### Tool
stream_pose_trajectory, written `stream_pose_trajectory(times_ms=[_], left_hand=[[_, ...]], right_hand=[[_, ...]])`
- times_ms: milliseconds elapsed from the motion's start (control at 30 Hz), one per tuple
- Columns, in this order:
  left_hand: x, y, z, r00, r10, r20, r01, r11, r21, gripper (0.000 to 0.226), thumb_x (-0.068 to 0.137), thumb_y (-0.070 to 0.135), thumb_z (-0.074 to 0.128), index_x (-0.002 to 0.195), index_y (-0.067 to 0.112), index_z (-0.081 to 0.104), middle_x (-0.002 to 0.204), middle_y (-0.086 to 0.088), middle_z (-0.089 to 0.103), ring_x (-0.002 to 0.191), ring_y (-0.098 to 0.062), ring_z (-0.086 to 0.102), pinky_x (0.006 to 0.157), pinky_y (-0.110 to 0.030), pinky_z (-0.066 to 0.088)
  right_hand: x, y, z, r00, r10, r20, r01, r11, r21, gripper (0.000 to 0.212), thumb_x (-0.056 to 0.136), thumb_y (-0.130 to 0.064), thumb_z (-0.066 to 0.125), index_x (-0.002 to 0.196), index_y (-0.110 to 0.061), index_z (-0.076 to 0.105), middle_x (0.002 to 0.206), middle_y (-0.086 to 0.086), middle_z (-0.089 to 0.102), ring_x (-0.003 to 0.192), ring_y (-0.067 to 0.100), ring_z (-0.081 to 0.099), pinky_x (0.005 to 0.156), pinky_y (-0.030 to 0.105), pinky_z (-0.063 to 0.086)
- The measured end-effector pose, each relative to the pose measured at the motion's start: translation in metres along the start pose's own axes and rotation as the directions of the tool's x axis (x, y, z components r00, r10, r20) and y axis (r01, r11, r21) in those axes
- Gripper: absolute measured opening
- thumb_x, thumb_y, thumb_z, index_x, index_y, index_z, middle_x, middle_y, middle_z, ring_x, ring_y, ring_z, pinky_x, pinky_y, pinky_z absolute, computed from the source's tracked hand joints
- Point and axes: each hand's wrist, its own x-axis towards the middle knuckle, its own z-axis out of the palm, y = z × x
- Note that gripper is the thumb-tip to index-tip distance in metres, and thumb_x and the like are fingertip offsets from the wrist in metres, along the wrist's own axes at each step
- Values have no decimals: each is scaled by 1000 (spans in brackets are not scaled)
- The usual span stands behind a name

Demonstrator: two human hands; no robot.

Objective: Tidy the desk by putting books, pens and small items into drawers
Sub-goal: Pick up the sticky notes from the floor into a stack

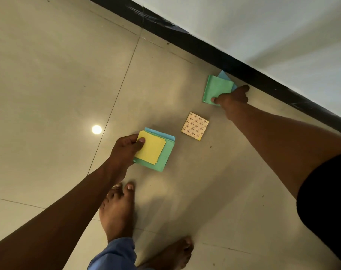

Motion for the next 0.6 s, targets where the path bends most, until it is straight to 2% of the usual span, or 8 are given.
stream_pose_trajectory(times_ms=[133, 233, 300, 333, 367, 433, 467, 600], left_hand=[[4, -1, 2, 1000, 2, 4, -2, 1000, 27, 25, 106, 21, 53, 127, 20, 67, 114, -7, 67, 102, -22, 57, 85, -36, 45], [8, 0, 5, 1000, 4, 3, -4, 1000, 26, 25, 106, 20, 53, 126, 21, 67, 112, -6, 67, 101, -22, 57, 85, -37, 45], [8, 1, 7, 1000, 10, 6, -10, 1000, 27, 24, 106, 21, 53, 125, 22, 67, 114, -6, 67, 102, -22, 57, 87, -38, 45], [8, 1, 8, 1000, 12, 10, -12, 1000, 26, 24, 106, 21, 53, 125, 22, 67, 114, -6, 67, 102, -22, 57, 87, -38, 45], [8, 2, 9, 1000, 13, 16, -13, 1000, 23, 24, 106, 21, 52, 126, 22, 67, 115, -6, 67, 102, -22, 57, 86, -37, 46], [7, 3, 11, 1000, 10, 13, -10, 1000, 22, 24, 106, 21, 52, 126, 23, 66, 115, -5, 67, 102, -21, 57, 86, -36, 46], [7, 2, 11, 1000, 5, 9, -5, 1000, 21, 24, 106, 21, 52, 126, 24, 66, 116, -5, 67, 103, -21, 57, 87, -36, 46], [6, 2, 12, 1000, -1, 3, 0, 1000, 29, 27, 106, 23, 52, 129, 24, 66, 119, -4, 67, 105, -22, 58, 90, -38, 47]], right_hand=[[12, 2, 1, 986, 142, 85, -160, 951, 266, 105, 81, -32, 86, 157, -13, 16, 153, 12, 38, 142, 28, 40, 117, 42, 37], [13, 4, -6, 992, 125, 32, -129, 966, 223, 95, 85, -36, 83, 152, -6, 23, 151, 13, 41, 138, 26, 46, 113, 35, 43], [18, 6, -6, 986, 106, 132, -133, 967, 217, 82, 88, -25, 79, 149, -2, 30, 147, 13, 46, 118, 22, 59, 93, 23, 55], [17, 6, -6, 977, 56, 207, -105, 967, 232, 82, 83, -17, 79, 149, -1, 34, 143, 12, 48, 105, 19, 62, 80, 19, 58], [14, 6, -8, 972, 7, 234, -55, 978, 200, 90, 73, -17, 83, 148, -1, 36, 139, 10, 49, 103, 19, 63, 78, 19, 58], [10, 4, -9, 978, 44, 206, -64, 993, 94, 94, 69, -32, 90, 145, -5, 40, 141, 9, 51, 123, 25, 58, 98, 27, 52], [11, 5, -10, 987, 49, 151, -62, 994, 88, 89, 74, -35, 90, 143, -8, 41, 140, 7, 53, 127, 25, 56, 99, 28, 49], [8, 15, -15, 992, 76, 98, -105, 934, 341, 69, 81, -16, 87, 139, -10, 51, 137, 5, 60, 122, 22, 61, 70, 15, 48]])
